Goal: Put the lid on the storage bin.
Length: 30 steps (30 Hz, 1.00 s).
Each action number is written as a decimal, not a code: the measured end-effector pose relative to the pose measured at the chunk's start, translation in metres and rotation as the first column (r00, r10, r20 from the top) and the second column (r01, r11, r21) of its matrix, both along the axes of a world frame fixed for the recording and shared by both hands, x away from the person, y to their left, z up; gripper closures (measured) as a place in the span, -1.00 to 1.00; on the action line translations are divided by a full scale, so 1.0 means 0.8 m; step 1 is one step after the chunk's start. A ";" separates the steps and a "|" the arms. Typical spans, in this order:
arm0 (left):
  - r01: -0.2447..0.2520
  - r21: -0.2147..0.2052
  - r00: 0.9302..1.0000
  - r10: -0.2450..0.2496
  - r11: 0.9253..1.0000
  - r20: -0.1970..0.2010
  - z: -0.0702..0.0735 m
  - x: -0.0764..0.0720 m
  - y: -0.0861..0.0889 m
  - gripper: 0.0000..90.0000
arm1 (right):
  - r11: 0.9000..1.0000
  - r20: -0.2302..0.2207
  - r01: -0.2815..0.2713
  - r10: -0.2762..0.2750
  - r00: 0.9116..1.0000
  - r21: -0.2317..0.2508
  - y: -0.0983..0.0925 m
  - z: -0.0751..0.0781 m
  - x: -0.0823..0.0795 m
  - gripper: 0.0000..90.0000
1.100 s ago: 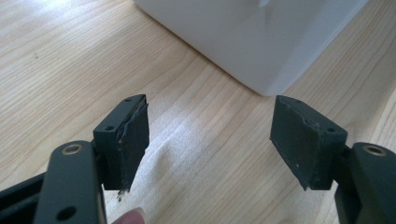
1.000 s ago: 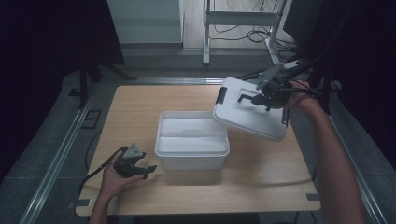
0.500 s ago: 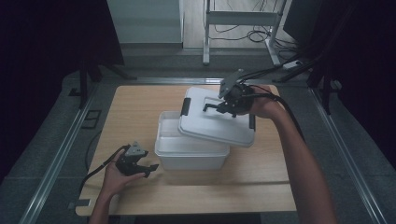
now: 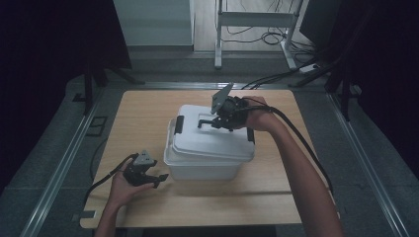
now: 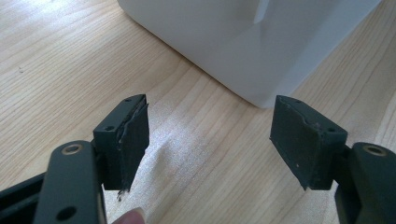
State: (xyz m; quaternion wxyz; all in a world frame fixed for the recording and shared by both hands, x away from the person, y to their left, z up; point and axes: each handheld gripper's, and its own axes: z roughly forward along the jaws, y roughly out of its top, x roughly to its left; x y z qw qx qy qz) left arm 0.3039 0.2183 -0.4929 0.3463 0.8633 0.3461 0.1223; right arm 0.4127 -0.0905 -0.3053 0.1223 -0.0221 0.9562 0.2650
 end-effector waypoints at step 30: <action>-0.001 -0.002 1.000 0.001 1.000 -0.002 -0.001 0.000 -0.001 -0.37 | 0.999 -0.027 -0.010 0.011 1.000 0.037 0.026 -0.023 -0.017 0.15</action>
